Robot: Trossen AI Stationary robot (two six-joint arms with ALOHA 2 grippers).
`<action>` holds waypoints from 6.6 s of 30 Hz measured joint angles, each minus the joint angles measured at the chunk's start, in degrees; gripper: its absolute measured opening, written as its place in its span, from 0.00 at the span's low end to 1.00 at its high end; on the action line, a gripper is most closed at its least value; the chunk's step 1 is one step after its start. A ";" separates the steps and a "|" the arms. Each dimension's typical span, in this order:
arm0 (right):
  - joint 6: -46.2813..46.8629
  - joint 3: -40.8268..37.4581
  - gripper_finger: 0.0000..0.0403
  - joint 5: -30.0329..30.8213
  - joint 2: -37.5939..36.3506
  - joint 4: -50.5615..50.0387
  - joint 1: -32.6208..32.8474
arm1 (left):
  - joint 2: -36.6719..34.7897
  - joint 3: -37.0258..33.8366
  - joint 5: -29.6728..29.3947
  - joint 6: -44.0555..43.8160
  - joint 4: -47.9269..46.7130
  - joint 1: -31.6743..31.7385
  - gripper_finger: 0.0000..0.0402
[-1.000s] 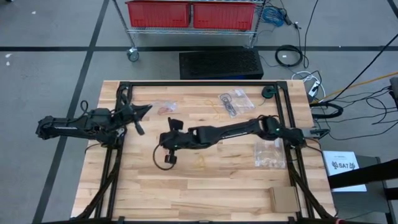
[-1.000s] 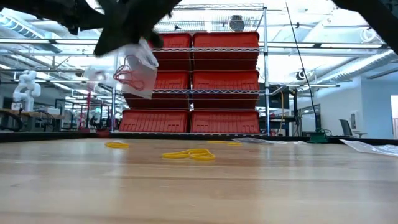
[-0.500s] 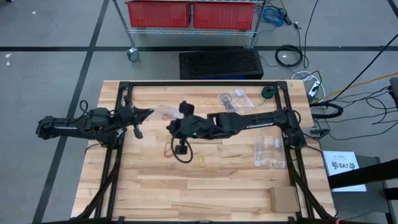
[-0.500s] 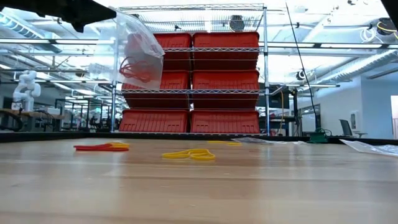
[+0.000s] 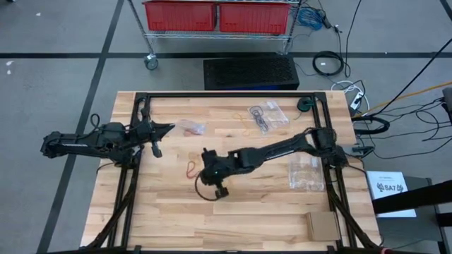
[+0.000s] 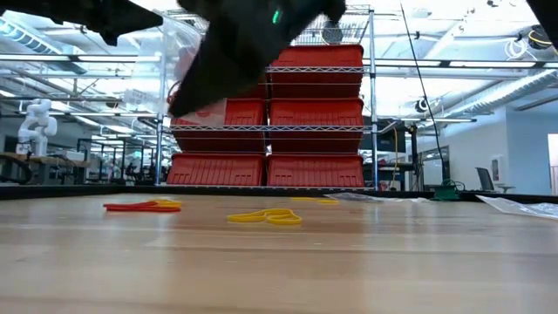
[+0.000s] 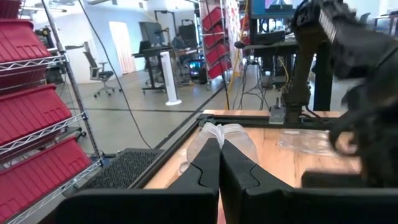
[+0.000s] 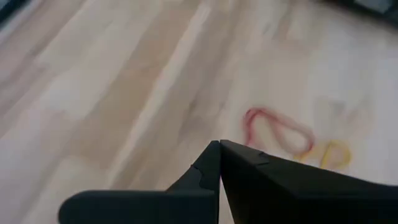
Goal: Sort rubber bands
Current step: Put the red rubber band into the zip bag, then close the zip bag
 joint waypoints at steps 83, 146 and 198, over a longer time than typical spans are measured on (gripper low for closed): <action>-15.11 34.94 0.00 22.18 -0.39 -21.50 -2.99 | 4.24 0.00 13.46 -0.43 1.64 0.02 0.00; 5.74 34.99 0.00 11.23 4.41 -24.70 -6.40 | 8.13 0.22 12.30 -3.28 5.99 -0.04 0.00; 8.91 34.99 0.42 10.13 -2.19 -37.72 -7.48 | 21.24 0.17 13.89 -4.94 17.52 0.39 0.00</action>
